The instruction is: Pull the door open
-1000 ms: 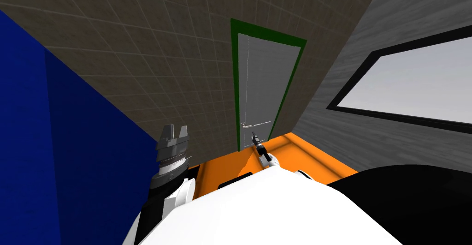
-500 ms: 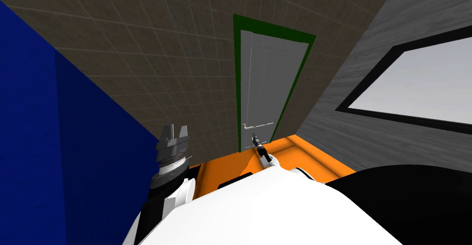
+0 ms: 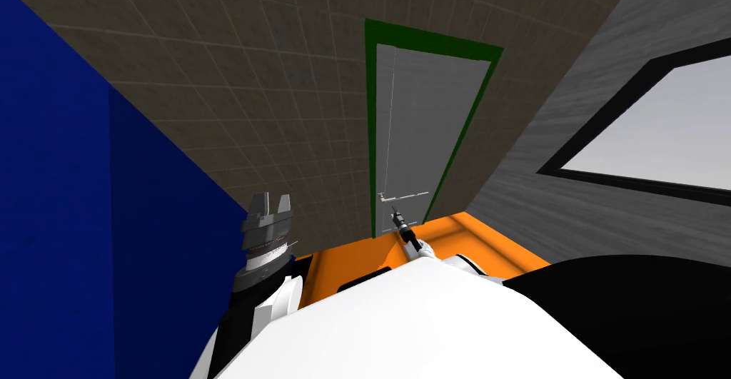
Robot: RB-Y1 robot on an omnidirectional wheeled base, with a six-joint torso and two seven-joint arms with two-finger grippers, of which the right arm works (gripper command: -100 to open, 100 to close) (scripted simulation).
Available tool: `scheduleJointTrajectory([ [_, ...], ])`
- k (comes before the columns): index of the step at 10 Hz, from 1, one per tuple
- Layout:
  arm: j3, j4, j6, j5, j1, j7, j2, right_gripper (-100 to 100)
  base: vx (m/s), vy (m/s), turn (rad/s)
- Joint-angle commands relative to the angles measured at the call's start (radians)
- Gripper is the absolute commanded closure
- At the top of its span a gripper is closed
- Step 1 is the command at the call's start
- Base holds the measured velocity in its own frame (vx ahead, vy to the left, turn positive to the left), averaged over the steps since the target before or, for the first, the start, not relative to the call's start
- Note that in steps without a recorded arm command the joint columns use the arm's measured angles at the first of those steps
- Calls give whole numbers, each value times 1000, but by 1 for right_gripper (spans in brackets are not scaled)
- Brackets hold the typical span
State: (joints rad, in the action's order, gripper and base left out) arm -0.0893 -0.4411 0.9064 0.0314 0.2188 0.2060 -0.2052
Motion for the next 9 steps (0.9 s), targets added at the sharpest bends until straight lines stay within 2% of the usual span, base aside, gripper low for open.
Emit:
scheduleJointTrajectory([
  [1, -1, -43, -11, -1, -29, 8, -5, -100, 153, 50, 72],
  [2, -10, -37, 2, -8, -43, 24, -25, -100, 170, 41, 116],
  [3, -10, -37, 2, -8, -43, 24, -25, -100, 138, 37, 62],
  [5, -26, -25, 28, -20, -71, 54, -65, -100, 192, 59, 177],
  [7, -26, -25, 28, -20, -71, 54, -65, -100, 101, 24, 4],
  [8, -38, -16, 47, -30, -91, 75, -93, -100, 114, 36, 193],
  [9, -38, -16, 47, -30, -91, 75, -93, -100, 148, 14, 101],
])
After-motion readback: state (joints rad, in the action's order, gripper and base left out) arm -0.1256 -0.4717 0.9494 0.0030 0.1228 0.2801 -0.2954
